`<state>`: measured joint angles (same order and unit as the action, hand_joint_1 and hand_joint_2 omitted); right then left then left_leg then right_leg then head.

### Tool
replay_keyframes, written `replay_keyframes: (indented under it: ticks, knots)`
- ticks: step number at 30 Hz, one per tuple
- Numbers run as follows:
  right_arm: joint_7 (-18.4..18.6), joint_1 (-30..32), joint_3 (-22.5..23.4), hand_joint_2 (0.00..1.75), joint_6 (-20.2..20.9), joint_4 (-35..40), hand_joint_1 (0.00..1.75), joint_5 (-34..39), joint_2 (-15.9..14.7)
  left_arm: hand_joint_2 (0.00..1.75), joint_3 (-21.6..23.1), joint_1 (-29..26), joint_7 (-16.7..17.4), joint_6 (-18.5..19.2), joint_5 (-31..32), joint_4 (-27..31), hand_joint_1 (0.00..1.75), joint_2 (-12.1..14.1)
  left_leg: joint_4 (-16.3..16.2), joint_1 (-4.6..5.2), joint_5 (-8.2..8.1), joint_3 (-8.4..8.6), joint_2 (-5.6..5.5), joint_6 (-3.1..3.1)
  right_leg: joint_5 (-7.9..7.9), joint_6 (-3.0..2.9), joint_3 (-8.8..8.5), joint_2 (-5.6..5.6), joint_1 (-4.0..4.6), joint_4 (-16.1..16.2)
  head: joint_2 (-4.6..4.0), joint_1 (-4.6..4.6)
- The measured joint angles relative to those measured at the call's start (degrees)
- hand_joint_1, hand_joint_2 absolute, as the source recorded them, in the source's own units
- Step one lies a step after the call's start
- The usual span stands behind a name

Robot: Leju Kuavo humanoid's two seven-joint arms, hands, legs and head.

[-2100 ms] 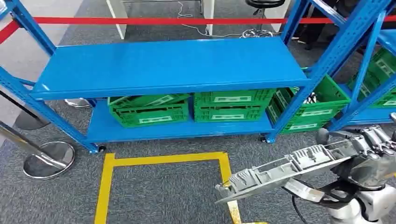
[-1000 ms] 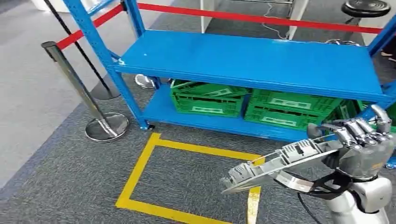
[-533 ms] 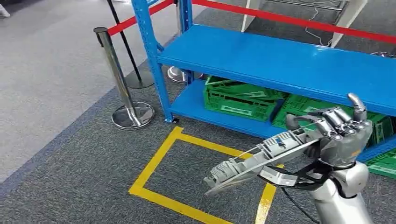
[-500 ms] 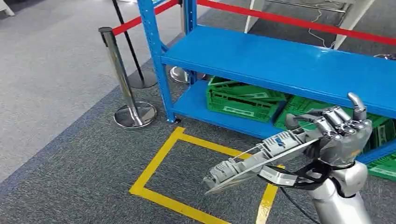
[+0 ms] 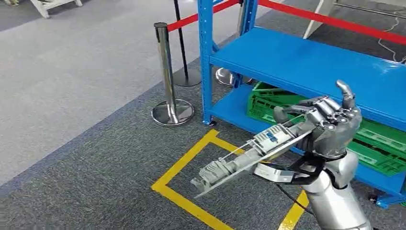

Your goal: Take the parts from the cabinet and place them on the table.

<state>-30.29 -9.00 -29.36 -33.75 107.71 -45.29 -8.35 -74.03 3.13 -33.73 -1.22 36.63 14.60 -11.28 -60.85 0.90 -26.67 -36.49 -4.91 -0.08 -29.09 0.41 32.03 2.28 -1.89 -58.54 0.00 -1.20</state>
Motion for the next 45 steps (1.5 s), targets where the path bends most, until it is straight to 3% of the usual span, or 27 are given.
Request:
replay_keyframes:
  ticks: [2, 4, 6, 8, 9, 10, 13, 14, 15, 16, 18, 20, 21, 23, 25, 28, 29, 31, 32, 34, 35, 36, 38, 39, 40, 44, 45]
  knots:
    - [0.19, -0.02, -0.59, 1.75, -0.06, -0.48, 1.75, -0.83, 0.28, 0.00, -0.20, 0.19, 0.06, -0.28, 0.07, 0.17, 0.00, 0.18, -7.74, -0.48, -3.87, -3.76, 3.41, -0.78, -0.26, -0.35, -0.33, -2.08, 0.25, 0.00, 0.00, 0.41]
    - [0.35, 0.06, -0.98, 1.75, -0.20, -0.94, 1.75, -1.00, 0.33, 0.00, -0.37, 0.10, 0.04, -0.66, 0.26, 0.20, 0.00, 0.18, -15.08, -1.01, -6.19, -7.48, 4.22, -1.25, -0.57, -0.39, -0.47, -4.26, 0.34, -0.02, 0.00, 0.41]
    - [0.44, 0.06, -1.24, 1.75, -0.24, -1.24, 1.75, -0.98, 0.41, 0.00, -0.48, -0.17, 0.05, -0.85, 0.26, 0.22, 0.00, 0.24, -12.15, -1.39, -3.29, -6.06, 4.45, -1.47, -0.91, -0.30, -0.78, -5.93, 0.30, -0.02, 0.00, 0.41]
    - [0.46, 0.06, -1.29, 1.75, -0.26, -1.33, 1.75, -0.98, 0.44, 0.00, -0.63, -0.27, 0.04, -0.98, 0.24, 0.42, 0.00, 0.33, -2.20, -1.40, 1.86, -0.97, 6.22, -1.21, -1.37, -0.02, -1.47, -7.38, 0.26, -0.02, 0.00, 0.41]
    - [0.46, 0.03, -1.29, 1.75, -0.26, -1.33, 1.75, -0.96, 0.46, 0.00, -0.76, -0.25, 0.04, -0.98, 0.24, 0.50, 0.00, 0.35, 1.22, -1.08, 2.19, 0.65, 8.49, -1.03, -1.61, 0.22, -1.70, -7.96, 0.29, 0.04, 0.00, 0.43]
    - [0.50, 0.00, -1.29, 1.75, -0.31, -1.35, 1.75, -0.89, 0.48, 0.00, -0.89, -0.12, 0.02, -1.00, 0.24, 0.52, 0.00, 0.35, 2.12, -0.22, 1.61, 1.00, 9.09, -0.48, -1.91, 0.75, -1.65, -8.53, 0.81, -0.08, 0.00, 0.56]
    - [0.79, 0.11, -1.38, 1.75, -0.28, -1.44, 1.75, -0.24, 0.52, 0.00, -0.92, -0.47, 0.02, -1.44, 0.96, 0.65, 0.00, 0.37, 1.85, 0.02, 1.33, 0.54, 7.38, 0.55, -2.06, 1.73, -2.31, -10.42, 0.66, 0.60, 0.00, 0.48]
    - [0.81, 0.20, -1.38, 1.75, -0.28, -1.44, 1.75, -0.15, 0.50, 0.00, -0.92, -0.57, 0.09, -1.57, 1.36, 0.70, 0.00, 0.46, 2.86, -0.53, 1.78, 1.19, 6.69, 1.20, -2.63, 2.19, -2.43, -9.88, 0.42, 0.54, 0.00, 0.34]
    - [0.81, 0.31, -1.35, 1.75, -0.28, -1.46, 1.75, -0.17, 0.48, 0.00, -0.92, -0.66, 0.15, -1.68, 1.75, 0.70, 0.00, 0.33, 3.17, -0.56, 1.86, 1.42, 6.20, 1.42, -3.50, 2.17, -1.98, -6.14, 0.21, -0.54, 0.00, 0.08]
    - [0.68, 0.51, -1.33, 1.75, -0.48, -1.44, 1.75, -0.22, 0.26, 0.00, -0.94, -0.53, 0.24, -1.84, 2.17, 0.70, 0.00, 0.39, 3.16, -0.66, 1.87, 1.44, 5.70, 1.80, -5.38, 1.99, -0.32, -3.74, 0.30, -3.87, 0.00, -0.02]
    - [0.52, 1.84, -1.24, 1.75, -0.68, -1.42, 1.75, -0.48, -0.11, 0.00, -0.92, -0.15, 0.24, -1.92, 2.84, 0.72, 0.00, 0.53, 3.15, -0.51, 1.71, 1.45, 4.09, 2.12, -9.06, 1.95, 4.71, -2.34, 0.35, -13.26, 0.00, -0.29]
    - [-0.09, 3.09, -1.22, 1.75, -0.72, -1.42, 1.75, -0.24, -0.40, 0.00, -0.90, -0.05, 0.28, -2.43, 2.97, 0.72, 0.00, 0.53, 2.96, -0.39, 1.61, 1.46, 2.32, 2.23, -8.92, 1.88, 8.11, -2.26, 0.46, -17.51, 0.00, -0.29]
    - [-0.46, 3.31, -1.22, 1.75, -0.68, -1.27, 1.75, 0.37, -0.44, 0.00, -0.92, -0.05, 0.44, -2.86, 2.91, 0.72, 0.00, 0.53, 2.77, -0.40, 1.50, 1.50, 1.42, 2.18, -6.63, 1.80, 7.91, -2.22, 0.48, -15.61, 0.00, -0.33]
    - [-1.03, 3.21, -1.22, 1.75, -0.50, -0.89, 1.75, 1.05, -0.48, 0.00, -0.92, -0.06, 0.52, -3.70, 2.80, 0.72, 0.00, 0.53, 2.18, -0.51, 1.07, 1.58, -0.29, 1.85, -0.26, 1.64, 4.35, -1.03, 0.34, -5.98, 0.00, -0.33]
    - [-1.58, 3.29, -1.27, 1.75, -0.26, -0.92, 1.75, 1.64, -0.48, 0.00, -0.94, 0.10, 0.52, -3.80, 2.38, 0.72, 0.00, 0.53, 1.01, -0.27, 0.53, 0.99, -1.52, 1.21, -0.12, 1.70, 2.33, 3.09, -0.21, -1.46, 0.00, -0.31]
    - [-2.25, 3.50, -1.31, 1.75, 0.13, -0.85, 1.75, 2.98, -0.48, 0.00, -0.94, -0.20, 0.52, -3.89, 3.10, 0.70, 0.00, 0.15, 1.44, -0.97, 1.10, 0.48, -3.40, 0.32, -0.18, 0.99, 1.83, 1.35, 0.42, -1.77, 0.00, -0.31]
    - [-2.30, 3.49, -1.29, 1.75, 0.20, -0.83, 1.75, 3.17, -0.46, 0.00, -0.94, -0.18, 0.55, -3.98, 3.41, 0.70, 0.00, 0.15, 1.27, -0.91, 0.98, 0.46, -4.12, 0.04, -0.03, 0.62, 1.53, 0.57, -0.01, -1.31, 0.00, -0.20]
    - [-2.34, 3.70, -1.27, 1.75, 0.35, -0.72, 1.75, 3.35, -0.46, 0.00, -0.94, -0.07, 0.57, -4.20, 3.41, 0.70, 0.00, -0.06, -2.19, -0.55, -1.23, -0.98, 1.51, -0.59, -0.20, -0.05, 0.76, -1.09, 0.14, -0.93, 0.00, 0.50]
    - [-2.36, 3.90, -1.27, 1.75, 0.39, -0.66, 1.75, 3.30, -0.46, 0.00, -0.94, 0.11, 0.63, -4.15, 3.50, 0.70, 0.00, -0.15, -6.21, -0.72, -3.12, -2.87, 3.11, -0.84, -0.31, -0.22, 0.57, -1.99, 0.34, -0.94, 0.00, 0.45]
    - [-2.38, 4.60, -1.27, 1.75, 0.41, -0.63, 1.75, 2.36, -0.46, 0.00, -0.92, 0.28, 0.57, -3.65, 3.83, 0.70, 0.00, -0.26, -14.76, -1.10, -6.19, -7.04, 4.25, -1.05, -0.67, -0.52, 0.23, -3.90, 0.63, -0.95, 0.00, 0.48]
    - [-2.45, 5.00, -1.27, 1.75, 0.33, -0.55, 1.75, 1.91, -0.46, 0.00, -0.87, 0.27, 0.39, -3.34, 4.04, 0.70, 0.00, -0.28, -15.66, -1.19, -5.90, -7.56, 4.28, -1.06, -0.82, -0.51, 0.07, -4.66, 0.68, -0.95, 0.00, 0.47]
    - [-2.54, 5.46, -1.27, 1.75, 0.24, -0.37, 1.75, 1.58, -0.46, 0.00, -0.83, 0.25, 0.17, -3.17, 4.13, 0.70, 0.00, -0.28, -14.42, -1.22, -4.61, -6.91, 4.35, -1.02, -1.02, -0.49, -0.14, -5.44, 0.72, -0.95, 0.00, 0.48]
    - [-2.54, 6.33, -1.27, 1.75, 0.04, 0.31, 1.75, 1.40, -0.46, 0.00, -0.79, 0.35, -0.26, -2.84, 4.28, 0.70, 0.00, -0.30, -5.68, -1.12, 0.24, -2.50, 5.33, -0.57, -1.42, -0.39, -0.73, -6.91, 0.75, -0.94, 0.00, 0.48]
    - [-2.54, 6.56, -1.27, 1.75, -0.04, 0.57, 1.75, 1.38, -0.46, 0.00, -0.76, 0.45, -0.39, -2.80, 4.31, 0.70, 0.00, -0.30, -0.83, -0.87, 2.09, 0.06, 7.13, -0.17, -1.66, -0.28, -1.05, -7.49, 0.76, -0.92, 0.00, 0.50]
    - [-2.54, 6.76, -1.27, 1.75, -0.07, 0.74, 1.75, 1.34, -0.46, 0.00, -0.74, 0.67, -0.39, -2.75, 4.37, 0.68, 0.00, -0.30, 0.53, 0.10, 0.68, 0.99, 10.41, 0.11, -1.84, 0.02, -1.15, -7.92, 0.97, -0.78, 0.00, 0.50]
    - [-2.58, 7.37, -1.31, 1.75, -0.26, 1.05, 1.75, 1.18, -0.46, 0.00, -0.72, 0.94, -0.59, -2.67, 4.42, 0.68, 0.00, -0.30, 1.94, 0.65, 1.11, 0.79, 7.81, 1.43, -2.15, 1.42, -2.00, -10.49, 1.11, -0.02, 0.00, 0.54]
    - [-2.49, 7.45, -1.27, 1.75, -0.35, 1.29, 1.75, 0.99, -0.48, 0.00, -0.72, 0.91, -0.91, -2.15, 4.35, 0.63, 0.00, -0.41, 2.79, 0.02, 1.53, 1.64, 7.12, 1.86, -2.83, 1.72, -1.75, -8.90, 0.66, -0.36, 0.00, 0.50]
